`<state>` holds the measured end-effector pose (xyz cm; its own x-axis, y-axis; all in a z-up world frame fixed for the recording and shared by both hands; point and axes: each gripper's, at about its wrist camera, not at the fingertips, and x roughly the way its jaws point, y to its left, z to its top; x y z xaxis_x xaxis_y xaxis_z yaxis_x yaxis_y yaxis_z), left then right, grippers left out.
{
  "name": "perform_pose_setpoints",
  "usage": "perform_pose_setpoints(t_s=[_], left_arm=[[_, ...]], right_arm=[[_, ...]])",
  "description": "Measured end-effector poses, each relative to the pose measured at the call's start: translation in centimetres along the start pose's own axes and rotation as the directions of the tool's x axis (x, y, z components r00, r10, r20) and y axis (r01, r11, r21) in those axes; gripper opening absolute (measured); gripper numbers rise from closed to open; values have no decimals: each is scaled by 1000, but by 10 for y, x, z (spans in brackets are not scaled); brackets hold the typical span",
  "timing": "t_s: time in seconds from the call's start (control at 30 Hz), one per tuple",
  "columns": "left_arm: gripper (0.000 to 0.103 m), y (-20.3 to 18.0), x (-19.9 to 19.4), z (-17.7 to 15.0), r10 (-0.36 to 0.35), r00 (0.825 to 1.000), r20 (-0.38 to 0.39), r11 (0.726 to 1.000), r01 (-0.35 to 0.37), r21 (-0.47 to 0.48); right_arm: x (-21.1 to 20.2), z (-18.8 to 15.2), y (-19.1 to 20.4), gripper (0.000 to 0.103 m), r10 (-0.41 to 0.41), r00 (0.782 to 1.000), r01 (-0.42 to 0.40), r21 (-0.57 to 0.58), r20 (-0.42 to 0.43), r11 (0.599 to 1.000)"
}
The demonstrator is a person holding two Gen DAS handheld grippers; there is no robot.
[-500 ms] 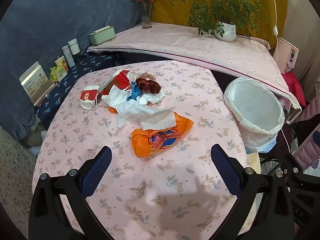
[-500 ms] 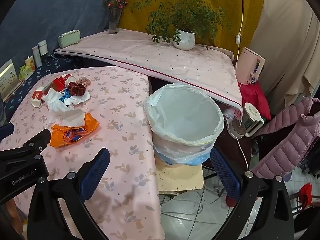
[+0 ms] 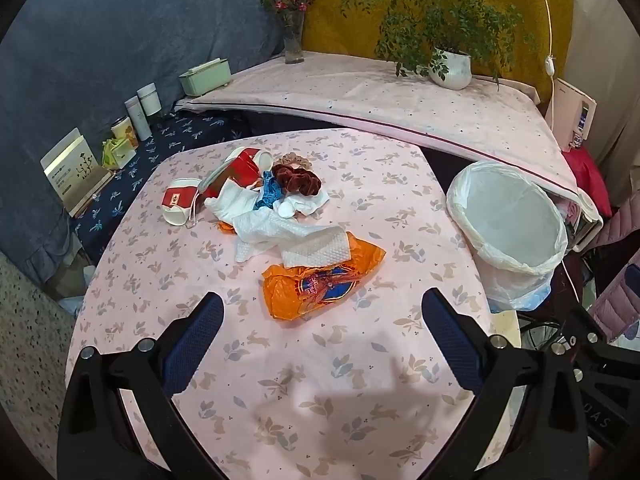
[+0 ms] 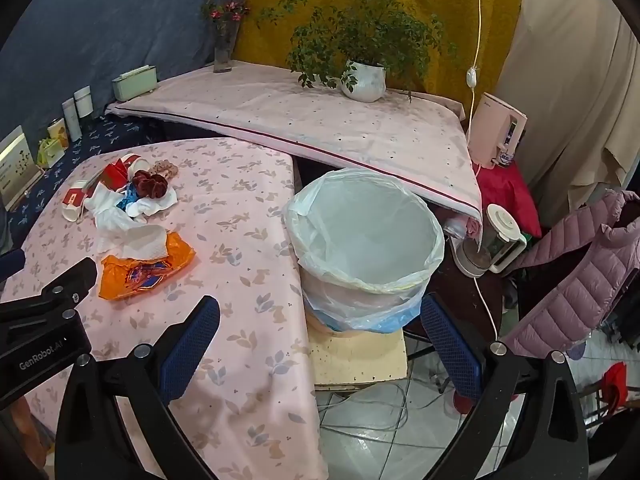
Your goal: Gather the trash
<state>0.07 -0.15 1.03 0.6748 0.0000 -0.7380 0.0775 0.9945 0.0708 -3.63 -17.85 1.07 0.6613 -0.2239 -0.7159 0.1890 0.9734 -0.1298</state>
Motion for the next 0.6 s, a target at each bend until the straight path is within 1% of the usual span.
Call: perform_pose_setpoints(t_s=[0.43,0.6], left_arm=[[95,-6,3,-3,1,1000,15,1000,-1,-1],[95,-2,0,-1,-9,1000,15,1000,9,-11]], right_arm=[[-2,1,1,96,-1,1000,1,9,2,1000],[-2,2,0,96,-6,1000,6,8,4,1000]])
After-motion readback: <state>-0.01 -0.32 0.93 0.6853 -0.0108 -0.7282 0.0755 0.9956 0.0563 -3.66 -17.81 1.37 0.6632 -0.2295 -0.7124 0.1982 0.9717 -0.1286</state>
